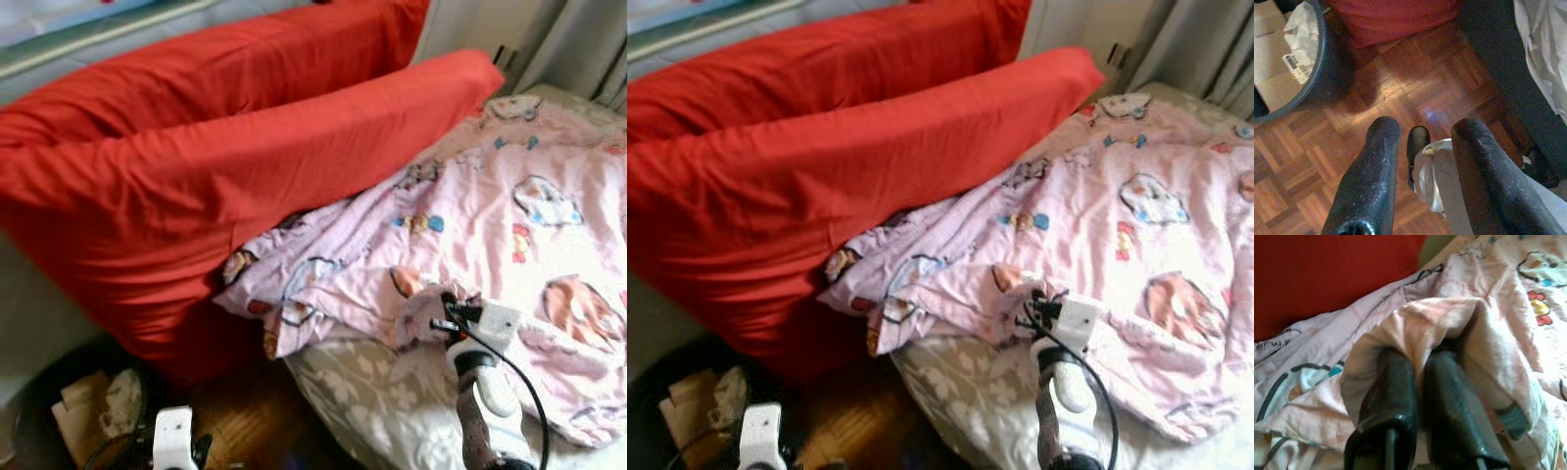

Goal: Clean up the room

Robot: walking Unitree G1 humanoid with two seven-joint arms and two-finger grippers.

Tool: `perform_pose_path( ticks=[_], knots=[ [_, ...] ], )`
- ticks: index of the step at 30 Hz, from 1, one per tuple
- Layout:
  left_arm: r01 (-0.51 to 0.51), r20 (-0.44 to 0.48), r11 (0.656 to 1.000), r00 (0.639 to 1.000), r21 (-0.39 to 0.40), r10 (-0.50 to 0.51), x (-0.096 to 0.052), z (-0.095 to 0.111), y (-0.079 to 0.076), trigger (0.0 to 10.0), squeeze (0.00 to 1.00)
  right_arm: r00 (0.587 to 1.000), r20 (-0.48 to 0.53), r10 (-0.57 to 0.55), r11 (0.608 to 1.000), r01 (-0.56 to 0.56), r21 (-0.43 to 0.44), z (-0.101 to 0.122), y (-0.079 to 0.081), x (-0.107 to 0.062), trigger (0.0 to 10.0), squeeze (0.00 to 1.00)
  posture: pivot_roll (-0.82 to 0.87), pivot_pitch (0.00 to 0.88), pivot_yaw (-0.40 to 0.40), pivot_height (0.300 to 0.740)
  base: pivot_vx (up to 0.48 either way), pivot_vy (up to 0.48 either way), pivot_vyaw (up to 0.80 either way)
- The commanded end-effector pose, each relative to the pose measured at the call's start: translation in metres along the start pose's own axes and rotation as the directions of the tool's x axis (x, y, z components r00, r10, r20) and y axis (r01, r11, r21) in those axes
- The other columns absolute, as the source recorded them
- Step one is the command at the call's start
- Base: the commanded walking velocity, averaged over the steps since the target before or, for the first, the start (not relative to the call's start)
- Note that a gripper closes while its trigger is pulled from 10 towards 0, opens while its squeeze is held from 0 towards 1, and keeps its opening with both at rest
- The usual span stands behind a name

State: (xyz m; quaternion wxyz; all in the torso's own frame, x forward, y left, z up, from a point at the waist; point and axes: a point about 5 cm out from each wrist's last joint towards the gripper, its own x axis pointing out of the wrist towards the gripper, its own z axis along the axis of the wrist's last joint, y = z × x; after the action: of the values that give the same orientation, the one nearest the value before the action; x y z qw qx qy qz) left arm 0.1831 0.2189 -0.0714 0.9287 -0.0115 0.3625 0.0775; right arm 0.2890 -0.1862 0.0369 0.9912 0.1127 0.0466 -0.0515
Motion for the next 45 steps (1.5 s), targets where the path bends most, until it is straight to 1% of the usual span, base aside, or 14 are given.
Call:
perform_pose_path(
  ticks=[1, 8, 12, 19, 33, 45],
  knots=[
    [0.001, -0.035, 1.000, 0.999, 0.015, 0.000, -0.002, -0.008, 0.000, 10.0, 0.00, 1.000, -0.002, -0.019, 1.000, 0.019, 0.003, -0.003, -0.004, -0.004, 10.0, 0.00, 0.07, 0.202, -0.020, 0.740, 0.000, 0.000, 0.00],
    [0.019, -0.058, 0.999, 0.998, 0.026, -0.017, -0.002, -0.010, -0.003, 10.0, 0.00, 1.000, -0.003, -0.025, 1.000, 0.025, 0.011, -0.004, -0.001, -0.003, 10.0, 0.00, 0.07, 0.195, -0.013, 0.740, 0.000, 0.000, 0.00],
    [0.035, -0.049, 0.999, 0.998, 0.034, -0.033, -0.001, -0.008, -0.006, 10.0, 0.00, 0.999, 0.000, -0.039, 0.999, 0.039, 0.011, -0.003, -0.003, -0.002, 10.0, 0.00, 0.07, 0.193, -0.011, 0.740, 0.000, 0.000, 0.00],
    [0.033, -0.060, 0.999, 0.998, 0.029, -0.031, -0.002, -0.011, -0.005, 10.0, 0.00, 0.998, 0.004, -0.061, 0.998, 0.061, 0.011, -0.002, -0.008, -0.001, 10.0, 0.00, 0.07, 0.182, -0.006, 0.740, 0.000, 0.000, 0.00],
    [0.031, -0.074, 0.999, 0.997, 0.024, -0.029, -0.004, -0.016, -0.004, 10.0, 0.00, 0.997, -0.012, -0.081, 0.997, 0.081, 0.011, -0.008, -0.011, -0.003, 10.0, 0.00, 0.07, 0.158, -0.009, 0.740, 0.000, 0.000, 0.00],
    [0.025, -0.087, 1.000, 0.996, 0.013, -0.024, -0.005, -0.019, -0.003, 10.0, 0.00, 0.996, 0.010, -0.092, 0.996, 0.092, 0.019, -0.006, -0.012, -0.002, 10.0, 0.00, 0.07, 0.157, -0.006, 0.740, 0.000, 0.000, 0.00]
  ],
)
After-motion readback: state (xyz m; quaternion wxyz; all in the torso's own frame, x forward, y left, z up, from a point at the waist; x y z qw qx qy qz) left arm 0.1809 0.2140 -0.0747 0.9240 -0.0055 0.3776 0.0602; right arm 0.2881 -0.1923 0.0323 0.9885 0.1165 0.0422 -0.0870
